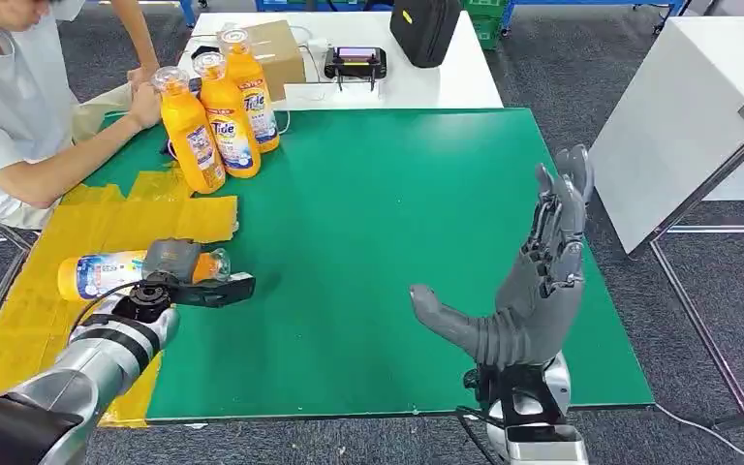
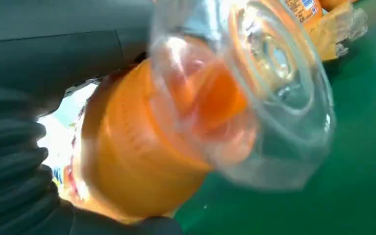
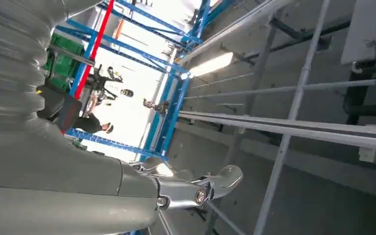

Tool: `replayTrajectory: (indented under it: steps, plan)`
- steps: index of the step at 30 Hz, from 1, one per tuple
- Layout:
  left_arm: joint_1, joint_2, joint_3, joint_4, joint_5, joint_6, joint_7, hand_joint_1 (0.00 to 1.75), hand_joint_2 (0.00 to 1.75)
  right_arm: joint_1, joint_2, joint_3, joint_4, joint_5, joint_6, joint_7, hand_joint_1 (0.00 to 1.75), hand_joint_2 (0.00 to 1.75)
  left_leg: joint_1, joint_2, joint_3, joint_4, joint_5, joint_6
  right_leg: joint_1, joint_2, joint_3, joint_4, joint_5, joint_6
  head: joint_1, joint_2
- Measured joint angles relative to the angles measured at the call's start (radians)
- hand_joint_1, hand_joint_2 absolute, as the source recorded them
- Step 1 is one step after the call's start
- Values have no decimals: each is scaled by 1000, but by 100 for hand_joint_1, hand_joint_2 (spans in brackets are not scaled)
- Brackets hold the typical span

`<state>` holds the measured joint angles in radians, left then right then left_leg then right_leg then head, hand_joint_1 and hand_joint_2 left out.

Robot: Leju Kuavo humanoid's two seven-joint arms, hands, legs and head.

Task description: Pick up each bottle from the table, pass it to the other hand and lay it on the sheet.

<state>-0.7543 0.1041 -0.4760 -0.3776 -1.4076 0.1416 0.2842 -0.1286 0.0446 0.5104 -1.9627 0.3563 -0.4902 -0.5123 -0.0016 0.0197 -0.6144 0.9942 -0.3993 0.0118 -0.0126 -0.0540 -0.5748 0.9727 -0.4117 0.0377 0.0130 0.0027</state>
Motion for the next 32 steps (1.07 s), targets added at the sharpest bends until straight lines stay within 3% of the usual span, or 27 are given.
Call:
replayTrajectory:
  steps: [4, 5, 6, 7, 10, 12, 13, 17, 24, 28, 32]
  plan:
    - [12, -7, 45, 12, 41, 30, -14, 0, 175, -7, 0, 1, 13, -1, 5, 8, 0, 175, 0, 1, 2, 0, 0, -1, 0, 1, 1, 0, 0, 0, 0, 0]
    - [15, -8, 60, 12, 55, 39, -26, 0, 0, -7, 0, 1, 16, -1, 4, 9, 0, 175, 0, 1, 3, 0, 0, -1, 0, 0, 2, 0, 0, 0, 0, 0]
    - [18, -10, 74, 12, 76, 55, -49, 0, 0, -7, 0, 1, 19, -1, 4, 10, 0, 175, 0, 0, 3, 0, 0, -1, 0, 0, 2, 0, 0, 0, 0, 0]
    - [21, -13, 90, 11, 99, 78, -76, 0, 175, -6, -1, 1, 21, -2, 3, 12, 0, 175, 0, 0, 4, 0, 0, -1, 0, 0, 2, 0, 0, 0, 0, 0]
    - [128, -40, 193, -104, 409, 324, -431, 0, 175, 27, -9, -8, 22, -13, 12, 21, 0, 175, 0, -1, 4, 0, 0, 0, -1, 0, 1, 0, -2, 2, -1, 0]
    - [264, -62, 248, -327, 504, 451, -640, 0, 175, 74, -17, -31, 23, -14, 32, 22, 0, 175, -1, 0, -1, 0, 0, 0, -2, 0, -1, 0, -1, 3, 0, 0]
    - [326, -71, 259, -442, 505, 468, -679, 0, 175, 98, -19, -44, 25, -14, 40, 19, 0, 175, -2, 0, -2, 0, -1, 0, -2, 1, -2, 0, -1, 3, 1, 0]
    - [471, -82, 302, -741, 519, 455, -556, 0, 175, 156, -22, -86, 34, -13, 53, 3, 0, 175, -4, 6, -4, 1, -4, 3, -4, 3, -6, -1, -1, 3, -1, 0]
    - [549, -83, 334, -922, 531, 462, -566, 0, 175, 178, -22, -109, 38, -12, 63, 3, 0, 175, -2, 4, -5, 0, -4, 3, -2, 3, -6, -1, -2, 3, 0, 0]
    - [565, -85, 347, -958, 605, 463, -601, 0, 175, 182, -21, -119, 40, -10, 66, 13, 0, 175, -2, 4, -5, 0, -4, 3, -2, 3, -6, -1, -2, 3, 0, 0]
    - [613, -98, 370, -1029, 825, 434, -714, 0, 175, 193, -21, -125, 47, -60, 113, 27, 0, 175, -2, 4, -5, 0, -4, 3, -2, 3, -6, -1, -2, 3, 0, 0]
